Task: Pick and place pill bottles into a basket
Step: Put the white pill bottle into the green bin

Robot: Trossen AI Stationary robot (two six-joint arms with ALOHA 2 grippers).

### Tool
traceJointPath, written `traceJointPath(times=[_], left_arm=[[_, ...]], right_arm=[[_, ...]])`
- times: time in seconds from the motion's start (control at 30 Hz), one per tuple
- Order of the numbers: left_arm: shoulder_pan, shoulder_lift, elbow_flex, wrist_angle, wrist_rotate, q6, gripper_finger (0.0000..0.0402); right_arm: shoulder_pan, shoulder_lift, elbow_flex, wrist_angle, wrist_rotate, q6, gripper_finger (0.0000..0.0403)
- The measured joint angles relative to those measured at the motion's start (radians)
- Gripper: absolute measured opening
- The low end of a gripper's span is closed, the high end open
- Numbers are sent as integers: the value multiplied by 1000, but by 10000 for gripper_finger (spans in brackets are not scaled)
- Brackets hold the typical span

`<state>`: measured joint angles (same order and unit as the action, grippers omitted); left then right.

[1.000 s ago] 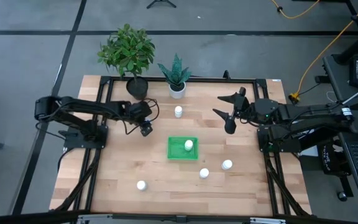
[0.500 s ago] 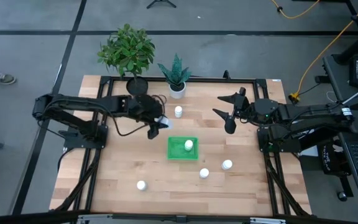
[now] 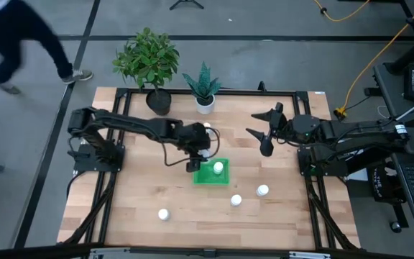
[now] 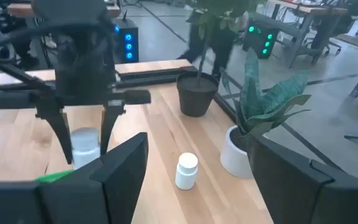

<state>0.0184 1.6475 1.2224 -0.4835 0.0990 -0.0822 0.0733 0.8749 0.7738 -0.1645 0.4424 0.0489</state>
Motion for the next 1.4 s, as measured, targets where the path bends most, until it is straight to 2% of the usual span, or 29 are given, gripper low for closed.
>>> traceJointPath(times=[0.33,0.77,0.9,1.03,1.27,1.4], left_arm=[[-61,125,2,0,-11,-74,175],[-71,205,2,-15,-41,-144,178],[-71,200,2,-15,-97,-150,240],[-66,177,2,-14,-97,-167,286],[-64,92,40,-63,-87,-167,305],[-77,37,134,-185,-190,-116,305]], right_arm=[[0,0,0,-31,-36,-32,275],[1,0,0,-46,-93,-30,275],[1,0,0,-47,-108,-28,275],[1,0,0,-48,-108,-28,275],[0,0,0,-49,-111,-29,275],[-18,26,2,-58,-200,-31,275]])
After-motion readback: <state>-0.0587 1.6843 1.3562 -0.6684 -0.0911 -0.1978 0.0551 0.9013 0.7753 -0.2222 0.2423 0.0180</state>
